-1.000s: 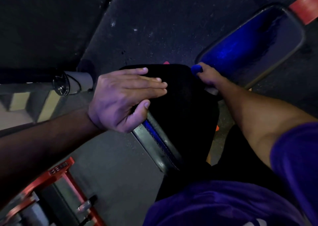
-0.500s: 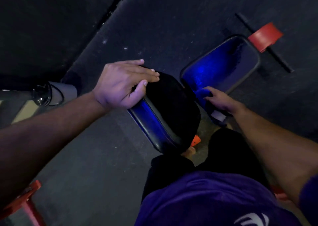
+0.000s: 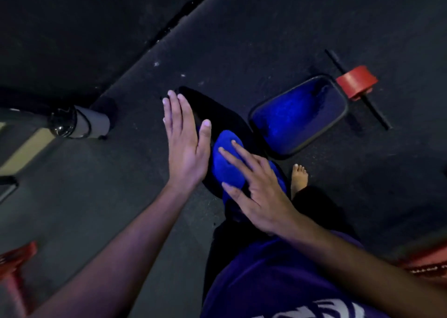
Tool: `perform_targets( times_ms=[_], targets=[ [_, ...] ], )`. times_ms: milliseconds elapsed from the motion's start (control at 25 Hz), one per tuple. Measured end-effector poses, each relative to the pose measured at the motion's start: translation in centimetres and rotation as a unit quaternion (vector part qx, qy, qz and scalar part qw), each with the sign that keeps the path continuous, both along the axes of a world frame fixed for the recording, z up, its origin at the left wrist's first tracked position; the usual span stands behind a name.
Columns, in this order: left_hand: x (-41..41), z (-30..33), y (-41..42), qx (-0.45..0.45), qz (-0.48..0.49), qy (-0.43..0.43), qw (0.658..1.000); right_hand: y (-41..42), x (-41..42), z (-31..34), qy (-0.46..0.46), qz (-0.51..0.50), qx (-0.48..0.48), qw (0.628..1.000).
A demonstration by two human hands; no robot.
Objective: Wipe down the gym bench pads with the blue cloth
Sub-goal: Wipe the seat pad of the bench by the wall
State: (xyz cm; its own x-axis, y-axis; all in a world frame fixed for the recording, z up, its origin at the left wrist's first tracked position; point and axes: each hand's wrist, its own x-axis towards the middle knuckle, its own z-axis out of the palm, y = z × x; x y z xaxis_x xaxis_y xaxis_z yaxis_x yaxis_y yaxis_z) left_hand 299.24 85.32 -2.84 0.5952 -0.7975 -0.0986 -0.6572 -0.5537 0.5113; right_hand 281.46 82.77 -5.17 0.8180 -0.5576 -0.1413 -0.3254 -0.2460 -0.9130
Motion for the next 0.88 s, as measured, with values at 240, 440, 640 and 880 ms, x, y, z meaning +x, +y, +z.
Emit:
perform_targets(
  times_ms=[240,440,640,880],
  targets=[
    [-1.3,-0.4,-0.7,-0.027,0.052,-0.012,0.998,-2.3,0.4,-7.8,0.071,-0.052,0.14,0.986],
    [-1.1,-0.8,-0.6,-0.07,0.063,0.002,0.996,-4.3,3.9,-7.6,0.116,-0.106,0.212,0.965],
    [-0.9,-1.1,-0.3,-0.092,0.068,0.014,0.993,-1.1,-2.1,-3.0,-0.037,0.001,0.102,0.994],
    [-1.1,-0.8,-0.5,-0.093,0.066,0.004,0.993,-4.4,2.7,-9.8,0.108,-0.119,0.223,0.961]
  ],
)
